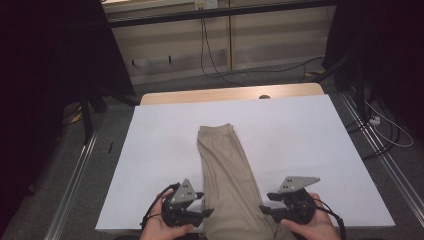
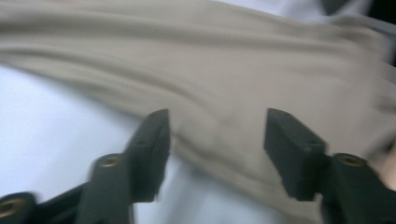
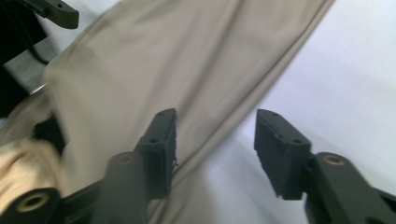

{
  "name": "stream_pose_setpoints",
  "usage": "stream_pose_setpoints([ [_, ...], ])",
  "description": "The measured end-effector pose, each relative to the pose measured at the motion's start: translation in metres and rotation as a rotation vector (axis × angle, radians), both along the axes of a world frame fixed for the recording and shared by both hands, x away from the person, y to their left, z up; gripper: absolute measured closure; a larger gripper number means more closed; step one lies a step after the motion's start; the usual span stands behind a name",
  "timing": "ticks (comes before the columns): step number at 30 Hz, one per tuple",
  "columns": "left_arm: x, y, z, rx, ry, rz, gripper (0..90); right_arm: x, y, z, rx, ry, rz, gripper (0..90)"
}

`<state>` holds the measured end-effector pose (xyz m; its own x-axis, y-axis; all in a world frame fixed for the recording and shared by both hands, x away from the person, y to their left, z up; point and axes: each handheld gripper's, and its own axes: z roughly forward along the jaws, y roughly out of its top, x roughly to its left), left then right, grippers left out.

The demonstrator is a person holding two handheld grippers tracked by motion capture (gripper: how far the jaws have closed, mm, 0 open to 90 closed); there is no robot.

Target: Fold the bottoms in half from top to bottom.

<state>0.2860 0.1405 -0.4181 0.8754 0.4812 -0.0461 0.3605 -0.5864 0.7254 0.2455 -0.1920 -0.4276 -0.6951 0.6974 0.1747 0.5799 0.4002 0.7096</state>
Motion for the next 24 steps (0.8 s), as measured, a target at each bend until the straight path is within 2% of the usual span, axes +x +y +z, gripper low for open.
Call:
stream_pose_setpoints([
  [1,0.008,0.002,0.0,-0.018,0.001,0.035,40.0,0.007,0.001,0.002,0.005,-0.007,-0.005,42.4],
  [2,0.018,0.004,0.001,-0.015,-0.003,0.06,37.0,0.015,0.001,0.004,0.006,-0.016,-0.014,41.3],
  [3,0.029,0.005,0.002,-0.016,-0.014,0.083,33.7,0.022,0.002,0.005,0.009,-0.032,-0.021,41.6],
  [4,0.038,0.006,0.002,-0.031,-0.023,0.1,34.7,0.033,0.004,0.007,0.009,-0.044,-0.029,41.5],
  [7,0.068,0.008,0.002,-0.06,0.003,0.163,34.9,0.055,0.007,0.012,0.016,-0.089,-0.049,45.2],
  [8,0.076,0.008,0.003,-0.054,-0.007,0.175,34.8,0.066,0.009,0.015,0.029,-0.105,-0.056,46.7],
  [10,0.099,0.006,0.006,-0.054,-0.041,0.215,34.9,0.087,0.013,0.017,0.021,-0.103,-0.081,48.1],
  [12,0.119,0.004,0.008,-0.053,-0.043,0.252,34.8,0.106,0.017,0.014,0.034,-0.074,-0.107,49.2],
  [13,0.128,0.001,0.007,-0.033,-0.065,0.268,34.8,0.118,0.022,0.011,0.025,-0.074,-0.113,51.7],
  [14,0.138,-0.001,0.006,-0.026,-0.079,0.285,34.9,0.126,0.026,0.007,-0.002,-0.095,-0.127,52.7],
  [15,0.147,-0.003,0.004,-0.046,-0.069,0.298,35.1,0.136,0.029,0.004,0.003,-0.08,-0.13,53.1],
  [16,0.154,-0.004,0.003,-0.047,-0.051,0.305,35.4,0.145,0.032,0.002,0.008,-0.07,-0.132,54.3],
  [18,0.168,-0.008,-0.001,-0.031,-0.066,0.327,38.5,0.16,0.037,0.001,-0.013,-0.09,-0.156,55.7],
  [19,0.175,-0.009,-0.003,-0.025,-0.067,0.336,41.7,0.169,0.039,0.001,-0.006,-0.087,-0.161,56.4],
  [21,0.19,-0.01,-0.009,-0.018,-0.026,0.372,43.0,0.185,0.043,0.002,-0.005,-0.103,-0.178,56.6],
  [24,0.208,-0.009,-0.018,-0.001,-0.004,0.401,46.7,0.207,0.049,0.002,-0.022,-0.103,-0.215,58.5],
])
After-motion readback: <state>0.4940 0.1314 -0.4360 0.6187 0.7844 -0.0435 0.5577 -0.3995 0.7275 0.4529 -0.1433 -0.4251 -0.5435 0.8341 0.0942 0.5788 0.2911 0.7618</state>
